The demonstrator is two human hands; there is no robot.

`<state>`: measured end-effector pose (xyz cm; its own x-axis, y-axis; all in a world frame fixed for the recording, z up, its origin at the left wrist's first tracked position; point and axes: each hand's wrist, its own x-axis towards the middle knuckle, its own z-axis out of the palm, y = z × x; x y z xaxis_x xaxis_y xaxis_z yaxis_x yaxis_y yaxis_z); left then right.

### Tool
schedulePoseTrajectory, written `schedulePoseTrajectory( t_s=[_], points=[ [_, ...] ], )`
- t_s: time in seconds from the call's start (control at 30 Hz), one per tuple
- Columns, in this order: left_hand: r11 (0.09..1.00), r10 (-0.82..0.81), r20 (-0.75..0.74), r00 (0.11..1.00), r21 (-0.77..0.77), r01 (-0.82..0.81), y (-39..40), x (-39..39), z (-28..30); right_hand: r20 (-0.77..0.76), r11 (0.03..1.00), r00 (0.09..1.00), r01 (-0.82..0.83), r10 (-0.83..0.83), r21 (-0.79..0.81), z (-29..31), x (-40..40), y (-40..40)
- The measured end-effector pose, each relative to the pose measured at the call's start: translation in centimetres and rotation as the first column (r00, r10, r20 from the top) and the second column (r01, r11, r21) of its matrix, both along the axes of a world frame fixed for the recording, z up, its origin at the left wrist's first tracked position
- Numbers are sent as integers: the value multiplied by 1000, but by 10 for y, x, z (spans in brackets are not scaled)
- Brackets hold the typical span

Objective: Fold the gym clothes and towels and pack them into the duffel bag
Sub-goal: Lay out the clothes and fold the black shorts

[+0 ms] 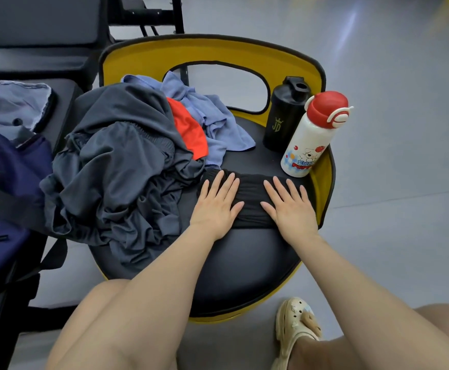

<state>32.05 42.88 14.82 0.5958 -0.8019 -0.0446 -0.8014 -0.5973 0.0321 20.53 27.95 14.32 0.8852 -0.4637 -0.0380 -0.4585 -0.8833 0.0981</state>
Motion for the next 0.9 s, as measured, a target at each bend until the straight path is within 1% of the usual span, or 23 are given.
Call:
schedulePoseTrajectory(
  t_s=[0.17, 0.37, 0.47, 0.57, 0.63, 0.73, 0.9],
  points=[
    [999, 29, 10, 1000, -38, -29, -24, -4, -2, -41, 999, 998, 44, -45, -28, 4, 0, -19],
    [997, 49, 23, 999, -54, -48, -46, -12, -4, 8, 994, 997, 81, -81, -71, 9, -1, -25],
    [997, 65, 37, 997, -51, -63, -48, -14, -5, 89, 993, 990, 116, -113, -28, 7, 1, -14],
    [997, 63, 43, 997, -50, -61, -47, -15, -4, 179, 979, 963, 197, -203, 49, -2, -5, -8],
    [998, 49, 38, 998, -52, -47, -47, -13, -3, 165, 975, 961, 214, -220, 51, -6, -7, -10],
    [998, 43, 50, 998, -42, -41, -48, -11, -4, 104, 969, 964, 237, -243, 64, -6, -4, -13],
    [1000, 31, 72, 997, -7, -31, -52, -5, -5, 86, 962, 960, 261, -268, 77, -3, -2, -12]
  ],
)
